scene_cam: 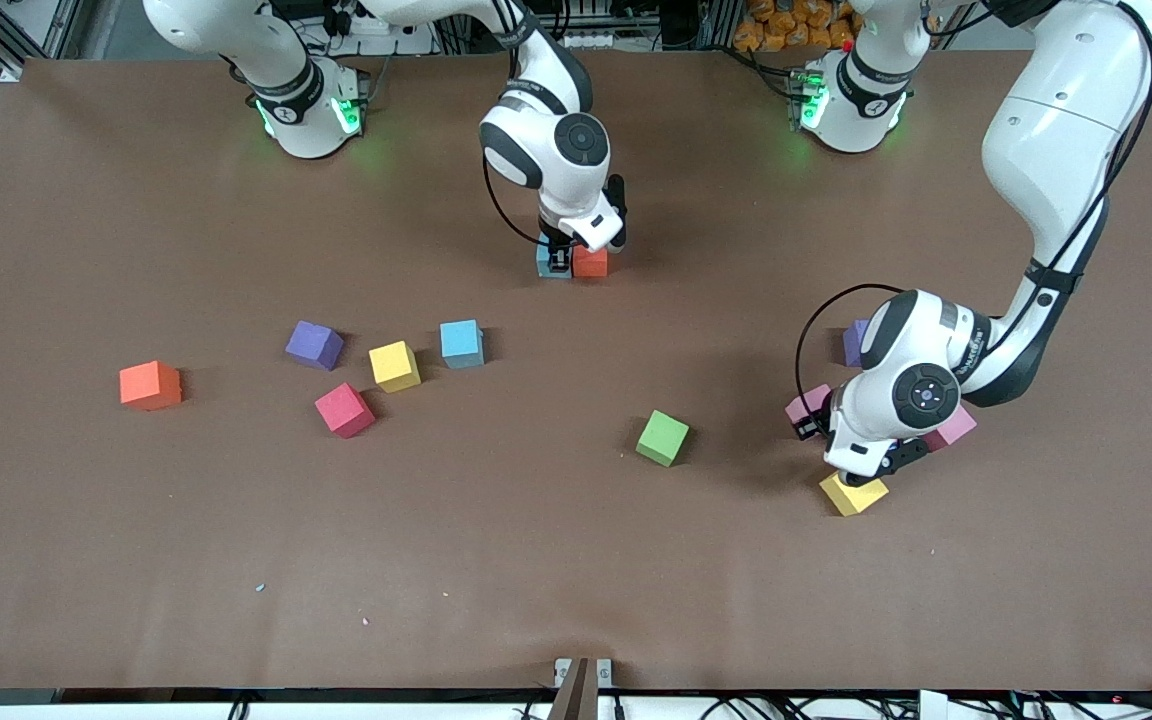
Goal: Arrange 11 blocks into digit 3
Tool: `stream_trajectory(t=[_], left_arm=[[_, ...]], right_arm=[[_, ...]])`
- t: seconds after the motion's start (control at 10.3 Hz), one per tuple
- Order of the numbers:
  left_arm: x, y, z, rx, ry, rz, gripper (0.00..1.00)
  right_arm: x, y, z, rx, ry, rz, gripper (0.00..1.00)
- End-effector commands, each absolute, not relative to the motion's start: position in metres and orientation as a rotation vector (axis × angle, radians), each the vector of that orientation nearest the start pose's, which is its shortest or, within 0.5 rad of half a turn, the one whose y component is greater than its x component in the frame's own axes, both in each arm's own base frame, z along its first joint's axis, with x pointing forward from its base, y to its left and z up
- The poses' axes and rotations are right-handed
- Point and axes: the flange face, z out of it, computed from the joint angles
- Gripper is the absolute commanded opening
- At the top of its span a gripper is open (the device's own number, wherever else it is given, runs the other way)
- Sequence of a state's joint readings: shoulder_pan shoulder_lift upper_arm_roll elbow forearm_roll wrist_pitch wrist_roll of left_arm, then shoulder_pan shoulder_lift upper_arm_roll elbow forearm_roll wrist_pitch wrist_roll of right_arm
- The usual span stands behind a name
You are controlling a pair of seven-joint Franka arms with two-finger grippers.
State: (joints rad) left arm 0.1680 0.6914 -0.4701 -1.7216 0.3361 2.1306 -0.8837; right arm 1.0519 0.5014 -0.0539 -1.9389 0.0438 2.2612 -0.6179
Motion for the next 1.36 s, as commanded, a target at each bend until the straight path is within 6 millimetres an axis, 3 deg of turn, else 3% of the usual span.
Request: stream_trajectory(t=[0.0, 0.1, 0.19, 0.49, 0.88, 1.07, 1.26], left_arm=[[0.613, -0.154, 0.228, -2.876, -0.782, 0.291, 0.0], [0.606, -0.166, 0.238, -2.847, -0.894, 0.32, 0.0], [0.597, -0.178, 0.245, -2.815, -0.982, 0.331, 0.0], [0.576, -0.202, 0.264, -2.702, -1.303, 0.374, 0.0], [0.542, -0.241, 0.268, -2.414, -1.728, 0.339, 0.0], [0.522, -0.268, 0.256, -2.311, -1.969, 0.297, 0.0], [0.503, -0.297, 0.254, -2.24, -2.11, 0.273, 0.0]], right_arm=[[0.322, 0.516, 0.2, 2.181, 2.206, -0.271, 0.12], [0.32, 0.518, 0.201, 2.177, 2.212, -0.269, 0.62], [0.319, 0.518, 0.201, 2.174, 2.216, -0.265, 1.0], [0.319, 0.519, 0.221, 2.178, 2.218, -0.262, 1.0], [0.32, 0.508, 0.29, 2.232, 2.162, -0.305, 1.0], [0.346, 0.487, 0.312, 2.402, 1.97, -0.296, 1.0], [0.389, 0.455, 0.311, 2.646, 1.612, -0.283, 1.0]])
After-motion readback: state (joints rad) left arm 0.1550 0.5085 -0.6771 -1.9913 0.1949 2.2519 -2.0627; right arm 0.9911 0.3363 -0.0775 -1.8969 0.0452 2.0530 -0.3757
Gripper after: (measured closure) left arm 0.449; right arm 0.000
